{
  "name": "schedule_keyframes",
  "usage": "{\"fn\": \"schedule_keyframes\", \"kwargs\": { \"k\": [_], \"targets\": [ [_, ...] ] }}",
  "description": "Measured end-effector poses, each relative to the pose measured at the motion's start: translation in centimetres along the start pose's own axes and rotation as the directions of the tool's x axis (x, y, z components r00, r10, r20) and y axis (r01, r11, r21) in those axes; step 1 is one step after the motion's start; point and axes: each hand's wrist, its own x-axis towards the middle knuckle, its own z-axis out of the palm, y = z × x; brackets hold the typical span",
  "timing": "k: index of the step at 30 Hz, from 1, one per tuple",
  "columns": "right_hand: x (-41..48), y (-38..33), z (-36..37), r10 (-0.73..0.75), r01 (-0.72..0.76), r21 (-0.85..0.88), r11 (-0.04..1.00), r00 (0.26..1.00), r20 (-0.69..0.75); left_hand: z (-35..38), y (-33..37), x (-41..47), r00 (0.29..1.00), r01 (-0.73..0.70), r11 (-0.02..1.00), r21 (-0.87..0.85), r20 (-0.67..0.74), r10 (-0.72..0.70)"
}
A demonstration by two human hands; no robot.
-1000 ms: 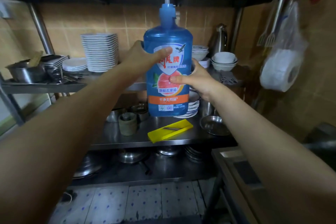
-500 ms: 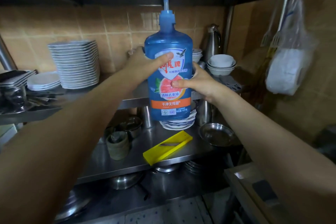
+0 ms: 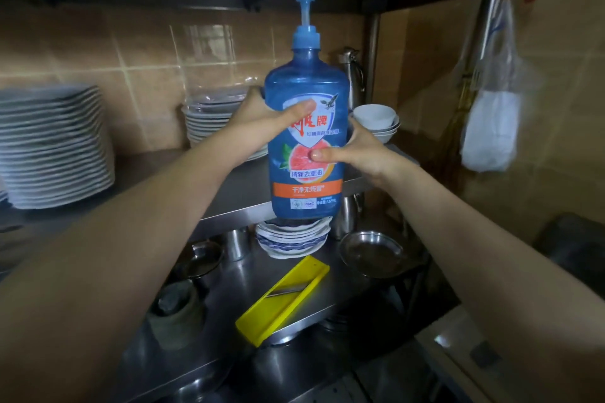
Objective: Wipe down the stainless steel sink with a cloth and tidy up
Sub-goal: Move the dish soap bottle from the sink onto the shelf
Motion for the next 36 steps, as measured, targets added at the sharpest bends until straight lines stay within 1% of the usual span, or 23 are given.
{"fn": "schedule_keyframes", "kwargs": {
  "k": [5, 12, 16, 20, 23, 26, 29, 32, 36],
  "targets": [
    [2.5, 0.3, -2.6, -0.022, 0.021, -0.031, 0.999, 1.0, -0.01, 1.4, -1.4, 3.8, 1.0, -0.004, 1.0, -0.03, 0.007, 0.004],
    [8.2, 2.8, -8.1, -0.014, 0.014, -0.021, 1.0, 1.0, -0.001, 4.8, -4.3, 10.6, 0.999, 0.026, 1.0, 0.009, 0.027, -0.027],
    [11.5, 4.4, -11.6, 0.01, -0.01, -0.025, 1.0, 1.0, -0.019, 7.3, -6.1, 14.4, 0.999, 0.035, 0.997, 0.072, 0.012, -0.036],
    [14.4, 6.2, -14.4, 0.032, -0.032, -0.01, 0.999, 0.999, 0.028, 9.3, -8.3, 17.3, 0.999, 0.045, 0.997, 0.057, -0.009, -0.045],
    [15.8, 7.7, -15.7, 0.049, -0.05, 0.013, 0.999, 0.997, 0.065, 10.5, -9.7, 18.5, 0.996, 0.085, 0.992, 0.095, -0.024, -0.083],
    [16.6, 9.3, -16.5, 0.059, -0.063, 0.046, 0.997, 0.995, 0.082, 11.4, -10.7, 19.4, 0.998, 0.064, 0.992, 0.106, 0.005, -0.065],
    [17.4, 10.6, -17.1, 0.068, -0.072, 0.059, 0.996, 0.995, 0.07, 12.2, -11.8, 20.1, 0.999, 0.053, 0.988, 0.144, -0.009, -0.052],
    [17.9, 11.2, -17.6, 0.068, -0.071, 0.04, 0.997, 0.995, 0.079, 12.5, -12.7, 20.5, 0.999, 0.039, 0.982, 0.183, -0.023, -0.035],
    [18.6, 11.4, -18.1, 0.05, -0.05, -0.004, 0.999, 0.993, 0.104, 12.8, -13.6, 21.5, 0.999, 0.023, 0.985, 0.171, 0.025, -0.028]
  ]
}}
